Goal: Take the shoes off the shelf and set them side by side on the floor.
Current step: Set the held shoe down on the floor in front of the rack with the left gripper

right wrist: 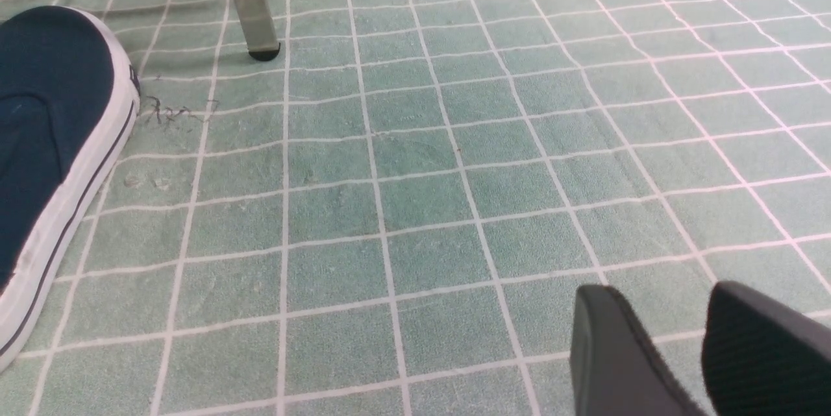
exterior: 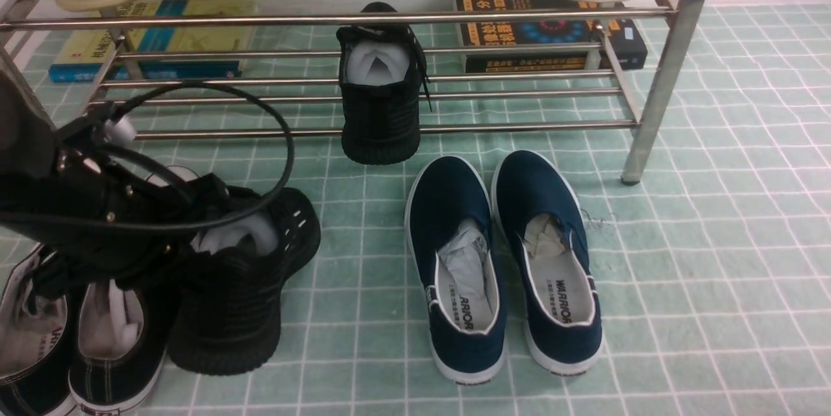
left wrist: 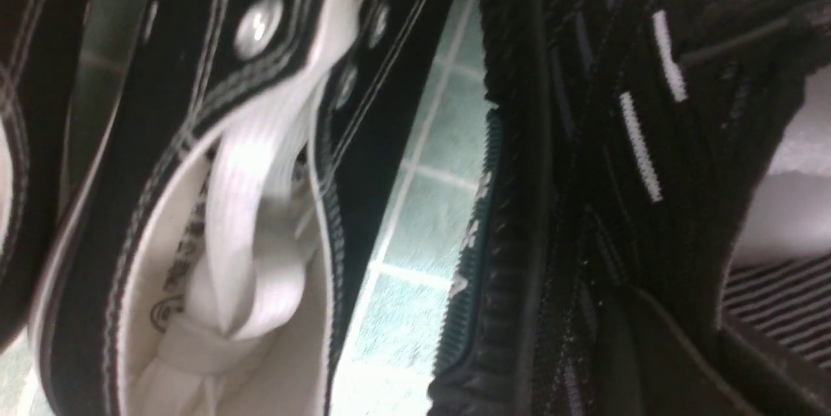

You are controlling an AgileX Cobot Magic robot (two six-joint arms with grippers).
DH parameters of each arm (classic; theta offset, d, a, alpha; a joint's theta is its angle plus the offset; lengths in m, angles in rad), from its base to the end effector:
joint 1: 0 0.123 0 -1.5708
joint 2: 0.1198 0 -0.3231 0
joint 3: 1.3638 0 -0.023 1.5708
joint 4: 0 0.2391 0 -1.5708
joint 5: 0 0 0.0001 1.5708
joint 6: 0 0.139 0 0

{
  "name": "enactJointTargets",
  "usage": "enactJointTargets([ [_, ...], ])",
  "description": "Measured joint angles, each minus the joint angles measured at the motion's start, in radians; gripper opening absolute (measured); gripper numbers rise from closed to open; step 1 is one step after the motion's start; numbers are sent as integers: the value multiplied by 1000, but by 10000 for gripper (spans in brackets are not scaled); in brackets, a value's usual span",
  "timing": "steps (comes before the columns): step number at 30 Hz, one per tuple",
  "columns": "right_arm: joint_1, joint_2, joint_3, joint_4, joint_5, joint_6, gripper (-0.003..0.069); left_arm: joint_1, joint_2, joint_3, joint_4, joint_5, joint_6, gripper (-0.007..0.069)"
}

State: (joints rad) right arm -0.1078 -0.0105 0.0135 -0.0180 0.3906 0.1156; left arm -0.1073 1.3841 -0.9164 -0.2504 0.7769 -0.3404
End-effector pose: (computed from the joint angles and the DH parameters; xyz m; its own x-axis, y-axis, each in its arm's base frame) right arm 0.0473 -0.0061 0.1593 -0.2871 0.1304 -0.9490 0.1432 0.9854 0.0921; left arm 0.2617 -0.0525 0.2534 -0.8724 -0.3989 -0.2824 -0.2960 0.8911 -0.3441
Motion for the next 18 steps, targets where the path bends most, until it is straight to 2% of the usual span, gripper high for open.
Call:
enactJointTargets([
  [4,0,0,0,0,0,0,237,0,0,3,14,4,0,24],
  [7,0,0,0,0,0,0,237,0,0,3,50,20,0,62],
  [11,0,0,0,0,0,0,237,0,0,3,92,40,0,167],
  [13,0,0,0,0,0,0,237,0,0,3,103,57,0,248],
  [18,0,0,0,0,0,0,237,0,-14,3,107,73,0,350],
])
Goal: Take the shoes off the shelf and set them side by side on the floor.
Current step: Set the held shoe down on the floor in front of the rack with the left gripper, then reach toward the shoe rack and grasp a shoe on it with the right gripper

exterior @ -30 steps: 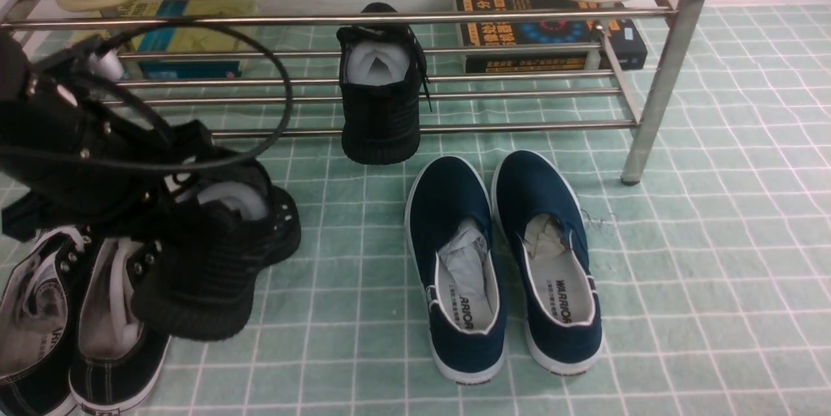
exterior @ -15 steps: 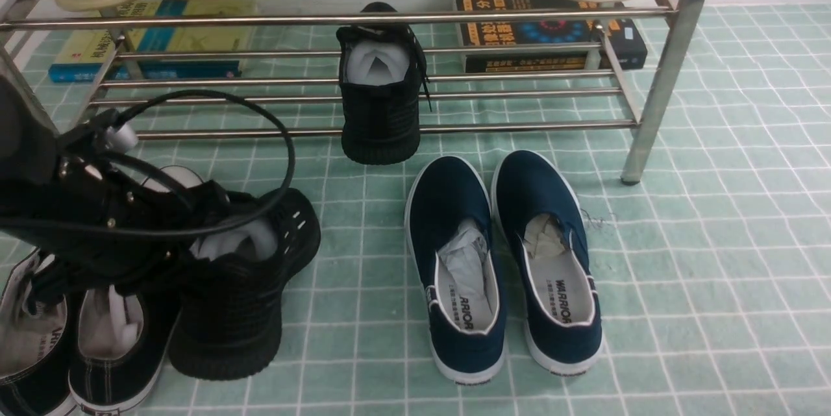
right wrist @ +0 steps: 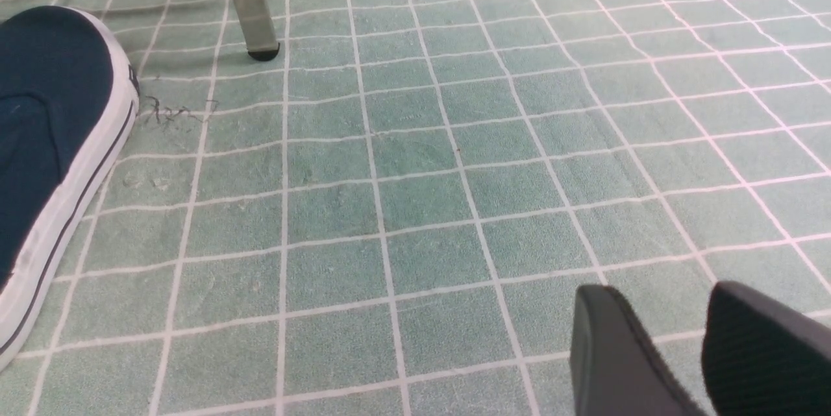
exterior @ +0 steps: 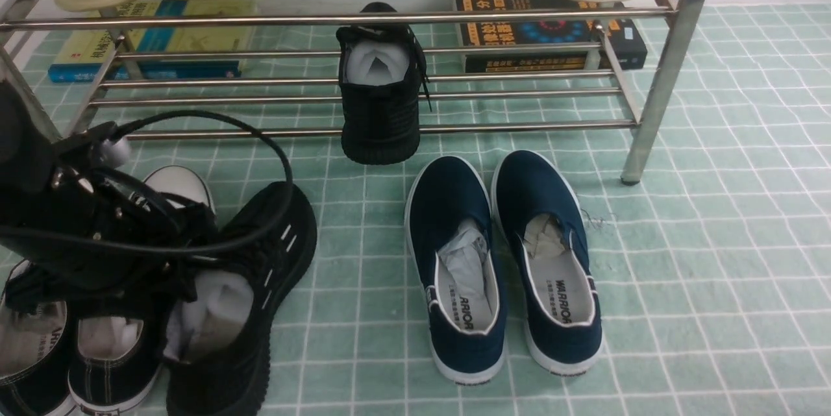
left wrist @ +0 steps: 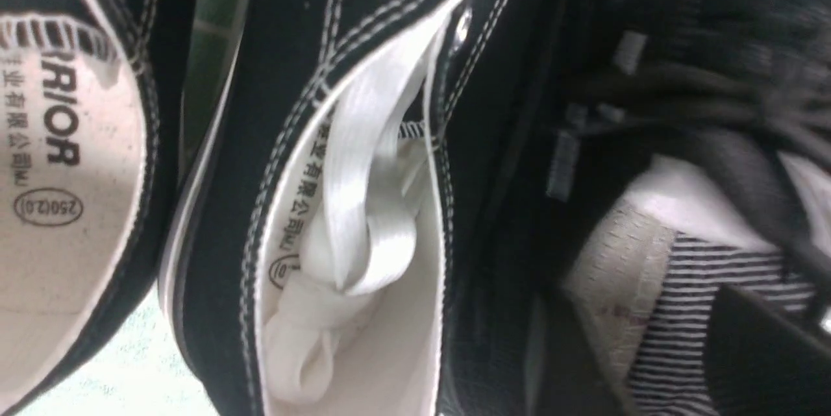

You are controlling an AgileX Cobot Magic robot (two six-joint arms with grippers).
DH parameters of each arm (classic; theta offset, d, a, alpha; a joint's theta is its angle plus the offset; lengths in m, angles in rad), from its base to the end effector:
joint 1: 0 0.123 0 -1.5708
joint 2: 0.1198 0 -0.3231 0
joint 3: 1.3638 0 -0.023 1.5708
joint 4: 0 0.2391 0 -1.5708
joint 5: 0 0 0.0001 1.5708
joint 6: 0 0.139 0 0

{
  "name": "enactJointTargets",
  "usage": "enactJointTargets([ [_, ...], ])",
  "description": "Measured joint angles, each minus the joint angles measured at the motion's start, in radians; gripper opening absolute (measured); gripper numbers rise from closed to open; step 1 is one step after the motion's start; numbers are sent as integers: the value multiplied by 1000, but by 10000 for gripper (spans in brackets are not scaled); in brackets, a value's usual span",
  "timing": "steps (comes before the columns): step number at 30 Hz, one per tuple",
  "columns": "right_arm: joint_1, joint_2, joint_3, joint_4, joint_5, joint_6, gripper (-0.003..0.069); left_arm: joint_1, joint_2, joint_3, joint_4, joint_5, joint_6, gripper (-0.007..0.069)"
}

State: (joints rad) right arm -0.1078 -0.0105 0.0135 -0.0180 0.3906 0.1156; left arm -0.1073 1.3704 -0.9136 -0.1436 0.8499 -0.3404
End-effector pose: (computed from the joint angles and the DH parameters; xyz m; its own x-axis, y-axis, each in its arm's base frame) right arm 0.0473 -0.0061 0.1593 -0.2871 0.1304 -0.9490 0.1432 0.9854 0.0921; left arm 0.2503 -0.0420 0.2506 -0.9054 -0.3244 -0.2738 -0.2628 0.9349 -0.2386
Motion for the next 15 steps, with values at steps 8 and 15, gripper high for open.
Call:
enactJointTargets([
  [8,0,0,0,134,-9,72,237,0,-105,-17,11,27,82,304],
  [15,0,0,10,643,-11,323,237,0,-175,-92,188,176,220,21],
])
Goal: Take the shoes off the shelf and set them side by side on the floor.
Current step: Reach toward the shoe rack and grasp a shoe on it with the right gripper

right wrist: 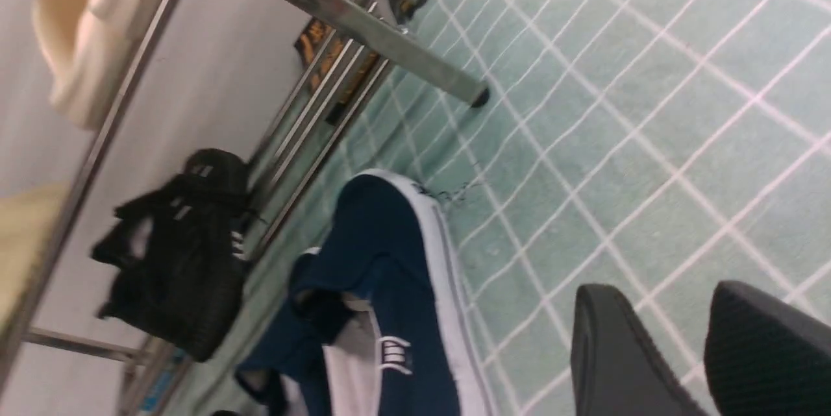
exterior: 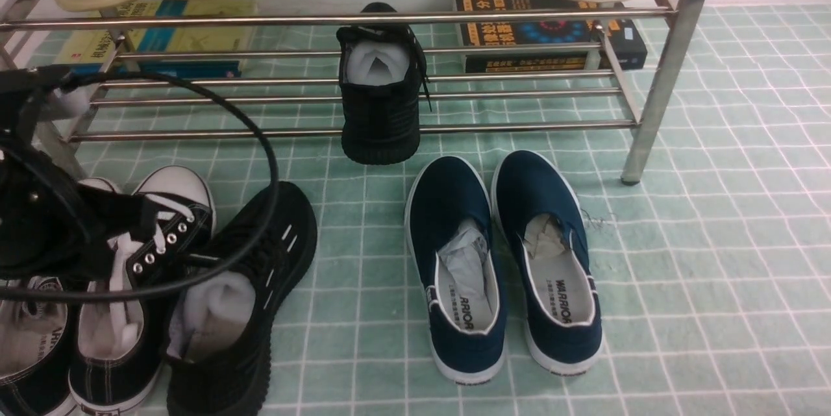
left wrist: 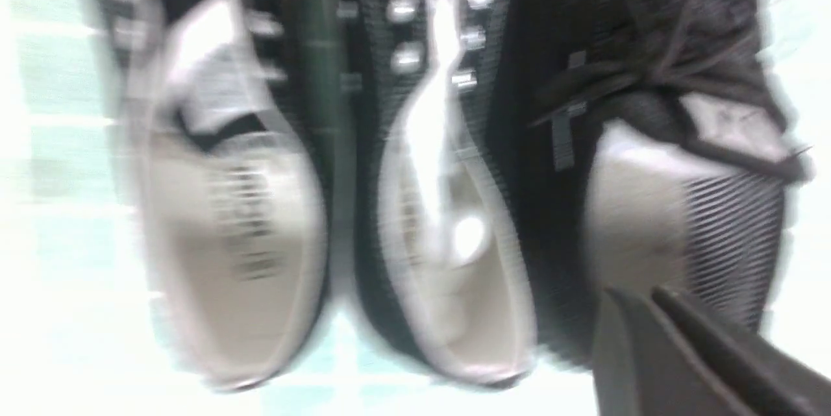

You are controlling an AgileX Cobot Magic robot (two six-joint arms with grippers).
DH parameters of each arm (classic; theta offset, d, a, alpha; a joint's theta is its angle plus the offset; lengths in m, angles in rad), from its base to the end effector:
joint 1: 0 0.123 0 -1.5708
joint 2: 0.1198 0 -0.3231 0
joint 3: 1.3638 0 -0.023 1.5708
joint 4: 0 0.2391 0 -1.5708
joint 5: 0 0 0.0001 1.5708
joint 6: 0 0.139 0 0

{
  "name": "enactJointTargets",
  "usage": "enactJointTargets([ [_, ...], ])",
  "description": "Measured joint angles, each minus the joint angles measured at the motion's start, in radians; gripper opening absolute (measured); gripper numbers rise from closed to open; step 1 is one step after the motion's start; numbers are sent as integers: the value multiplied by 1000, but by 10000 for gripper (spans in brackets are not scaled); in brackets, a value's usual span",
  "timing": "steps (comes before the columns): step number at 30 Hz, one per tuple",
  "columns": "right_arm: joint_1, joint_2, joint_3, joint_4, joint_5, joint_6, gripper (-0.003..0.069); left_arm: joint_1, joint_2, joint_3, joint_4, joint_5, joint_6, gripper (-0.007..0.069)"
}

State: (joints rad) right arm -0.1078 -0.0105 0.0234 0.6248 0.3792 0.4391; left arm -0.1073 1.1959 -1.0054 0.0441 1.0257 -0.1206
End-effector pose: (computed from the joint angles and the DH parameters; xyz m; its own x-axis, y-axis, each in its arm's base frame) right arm 0.0504 0.0249 0.1668 -0.2102 0.8643 -0.4570 0.1475 0.4901 0.8591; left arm 0.2173 -0.0181 0.3083 -0.9032 -0.0008 -0.4292 0.0029 1.0000 -0.0079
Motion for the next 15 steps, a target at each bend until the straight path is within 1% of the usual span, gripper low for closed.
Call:
enactJointTargets([
  [1,0,0,0,35,0,4,237,1,0,-4,37,9,2,11],
  [3,0,0,0,66,0,5,237,6,0,-4,60,15,2,8],
  [4,0,0,-1,113,5,-12,236,31,2,-4,77,22,2,8],
  [6,0,0,-15,132,21,-54,231,59,2,-4,77,24,2,8],
  [7,0,0,-52,147,55,-126,216,100,4,-5,75,24,2,8],
  [9,0,2,-108,156,81,-204,182,138,10,-6,65,23,2,9],
  [10,0,32,-194,158,113,-305,134,191,26,-7,55,19,2,11],
  [11,0,38,-204,156,123,-316,120,201,30,-7,54,17,2,11],
  [12,0,91,-271,147,162,-385,74,225,45,-7,51,14,2,11],
  [14,0,197,-360,107,266,-458,1,247,71,-7,50,14,-6,11],
  [15,0,222,-376,98,276,-467,-1,250,74,-7,50,14,-7,12],
])
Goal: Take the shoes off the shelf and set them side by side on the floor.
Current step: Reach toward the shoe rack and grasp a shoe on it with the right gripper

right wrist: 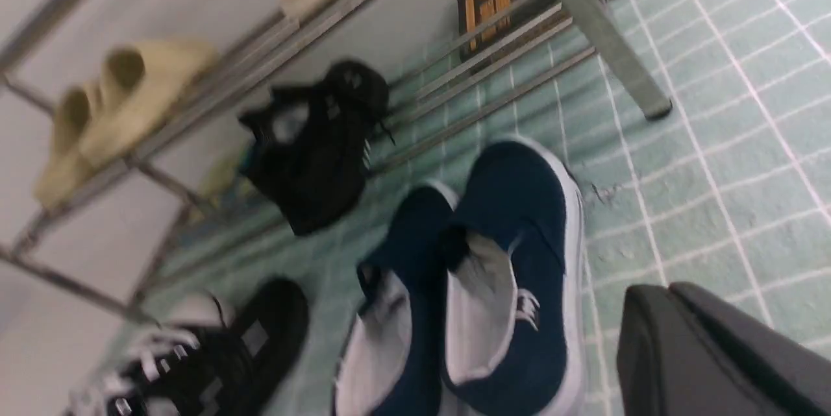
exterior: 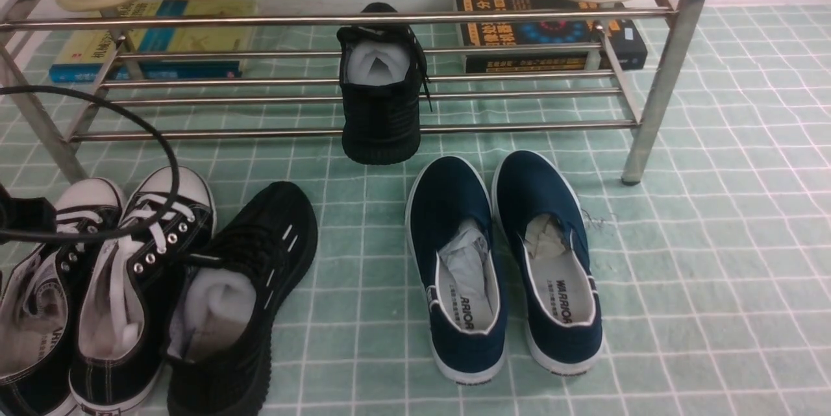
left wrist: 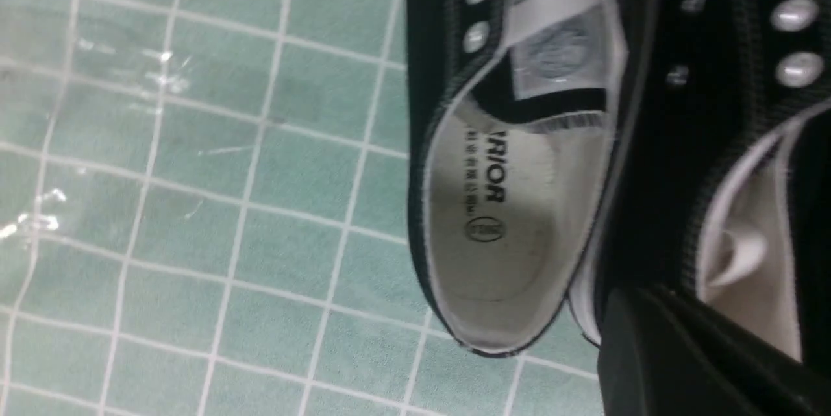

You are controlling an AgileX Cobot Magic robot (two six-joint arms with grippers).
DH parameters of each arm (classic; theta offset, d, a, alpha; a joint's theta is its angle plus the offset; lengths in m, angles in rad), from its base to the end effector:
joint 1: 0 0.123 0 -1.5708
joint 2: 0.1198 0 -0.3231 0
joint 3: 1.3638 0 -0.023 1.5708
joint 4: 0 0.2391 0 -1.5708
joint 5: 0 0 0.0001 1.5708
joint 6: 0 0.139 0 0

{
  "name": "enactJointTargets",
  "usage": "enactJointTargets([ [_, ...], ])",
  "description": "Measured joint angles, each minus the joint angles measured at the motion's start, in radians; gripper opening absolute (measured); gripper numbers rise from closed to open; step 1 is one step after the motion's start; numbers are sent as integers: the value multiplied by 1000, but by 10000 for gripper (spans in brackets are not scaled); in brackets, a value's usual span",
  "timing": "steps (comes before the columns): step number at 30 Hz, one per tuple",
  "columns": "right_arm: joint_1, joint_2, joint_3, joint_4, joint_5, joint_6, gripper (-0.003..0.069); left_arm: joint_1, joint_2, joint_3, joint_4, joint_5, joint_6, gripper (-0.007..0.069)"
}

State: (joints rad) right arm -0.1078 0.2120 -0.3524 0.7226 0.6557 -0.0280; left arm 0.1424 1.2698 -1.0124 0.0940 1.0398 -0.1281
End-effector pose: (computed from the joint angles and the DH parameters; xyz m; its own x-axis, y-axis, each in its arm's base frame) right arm 0.0497 0.0511 0.2675 -0.3987 0.5491 -0.7345 -0.0788 0.7775 0.6240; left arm 0.2265 0.0438 0.2934 -0.9088 -0.2112 -0.3598 -0.2437 0.9687 0.0469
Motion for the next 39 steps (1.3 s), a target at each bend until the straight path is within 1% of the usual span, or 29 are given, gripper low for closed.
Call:
enactJointTargets([
  [1,0,95,-51,-35,89,-21,-12,2,10,0,-1,0,-5,11],
  [4,0,300,-134,-75,207,-68,-10,2,19,0,-13,1,-8,13],
  [5,0,368,-158,-71,225,-105,-8,2,20,0,-18,1,-8,15],
  [6,0,456,-187,-44,233,-180,-5,2,21,0,-19,1,-9,15],
  [7,0,502,-201,-15,237,-230,-4,2,21,0,-19,1,-9,17],
  [8,0,512,-205,-6,237,-243,-3,2,21,0,-19,1,-9,17],
  [10,0,640,-247,147,281,-414,-1,2,21,0,-23,1,-20,19],
  [13,10,759,-291,330,368,-611,-1,2,21,0,-23,1,-49,19],
  [14,12,759,-294,342,374,-611,0,2,21,0,-23,1,-49,19],
  [15,41,819,-326,429,411,-686,1,2,21,0,-23,1,-71,21],
  [17,105,879,-370,473,428,-707,2,2,21,0,-23,1,-94,24],
  [18,147,901,-391,475,423,-705,3,2,21,0,-23,1,-100,26],
  [19,194,928,-420,470,409,-690,3,2,21,0,-23,1,-106,29],
  [20,194,933,-426,468,409,-687,3,2,21,0,-23,1,-107,29],
  [22,345,1012,-519,394,332,-601,7,2,21,0,-23,1,-111,33],
  [23,356,1019,-535,376,325,-582,8,2,21,0,-23,1,-112,33],
  [24,442,1072,-603,294,269,-498,14,2,21,0,-23,1,-114,34],
  [25,490,1108,-648,235,236,-439,20,2,21,0,-23,1,-114,35],
  [26,525,1130,-676,198,214,-402,27,2,21,0,-23,1,-114,36],
  [28,588,1208,-775,79,175,-271,55,2,21,0,-22,1,-114,36],
  [31,655,1317,-920,-64,136,-79,130,2,21,0,-15,1,-114,39],
  [32,672,1349,-964,-101,131,-28,168,2,21,0,-13,2,-114,41],
  [33,688,1404,-1042,-167,130,51,217,2,21,0,-10,4,-114,43],
  [34,697,1428,-1077,-195,131,79,251,2,21,0,-10,5,-114,44],
  [35,707,1484,-1157,-259,136,140,304,2,21,0,-9,9,-114,46],
  [37,714,1556,-1261,-330,160,211,377,2,21,0,-9,14,-114,48],
  [38,715,1564,-1273,-338,163,219,393,2,21,0,-9,14,-114,49],
  [39,717,1625,-1361,-393,189,284,450,2,21,0,-9,19,-114,51],
])
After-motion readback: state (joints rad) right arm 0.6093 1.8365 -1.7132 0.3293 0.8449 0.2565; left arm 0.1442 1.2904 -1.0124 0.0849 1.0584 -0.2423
